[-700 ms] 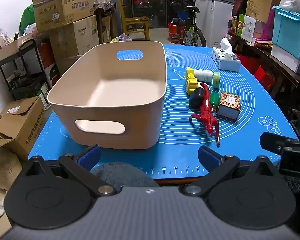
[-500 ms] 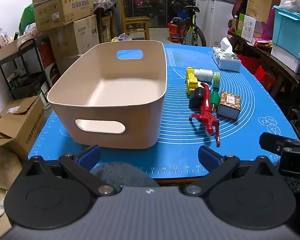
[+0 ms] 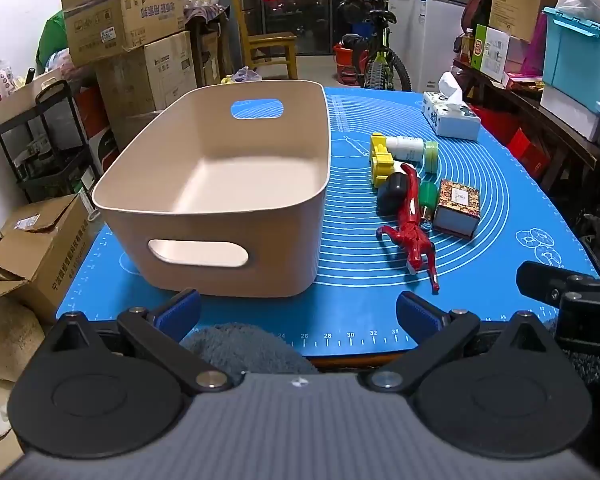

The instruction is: Organize rigid objects

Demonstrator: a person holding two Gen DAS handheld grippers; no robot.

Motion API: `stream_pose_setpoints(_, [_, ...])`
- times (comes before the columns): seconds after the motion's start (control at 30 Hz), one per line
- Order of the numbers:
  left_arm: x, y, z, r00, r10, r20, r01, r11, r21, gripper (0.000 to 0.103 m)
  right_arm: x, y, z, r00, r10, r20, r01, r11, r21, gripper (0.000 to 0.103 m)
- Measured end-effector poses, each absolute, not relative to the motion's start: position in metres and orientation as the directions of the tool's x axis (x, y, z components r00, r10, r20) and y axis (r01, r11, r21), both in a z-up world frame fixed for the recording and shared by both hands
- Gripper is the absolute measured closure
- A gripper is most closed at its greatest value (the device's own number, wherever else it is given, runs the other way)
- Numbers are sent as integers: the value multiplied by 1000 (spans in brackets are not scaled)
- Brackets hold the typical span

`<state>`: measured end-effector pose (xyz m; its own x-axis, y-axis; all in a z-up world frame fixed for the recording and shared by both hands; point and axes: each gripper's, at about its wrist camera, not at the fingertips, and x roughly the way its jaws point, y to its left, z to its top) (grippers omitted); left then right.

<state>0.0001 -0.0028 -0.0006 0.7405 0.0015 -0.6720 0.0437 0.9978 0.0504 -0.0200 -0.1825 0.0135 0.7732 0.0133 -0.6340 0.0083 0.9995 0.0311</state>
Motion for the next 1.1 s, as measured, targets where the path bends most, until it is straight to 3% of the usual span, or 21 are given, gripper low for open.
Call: stream_pose_setpoints(1.1, [1, -4, -2, 740, 2, -672, 44, 998, 51, 0, -19, -180, 12, 775, 14, -632, 8, 999, 31, 2])
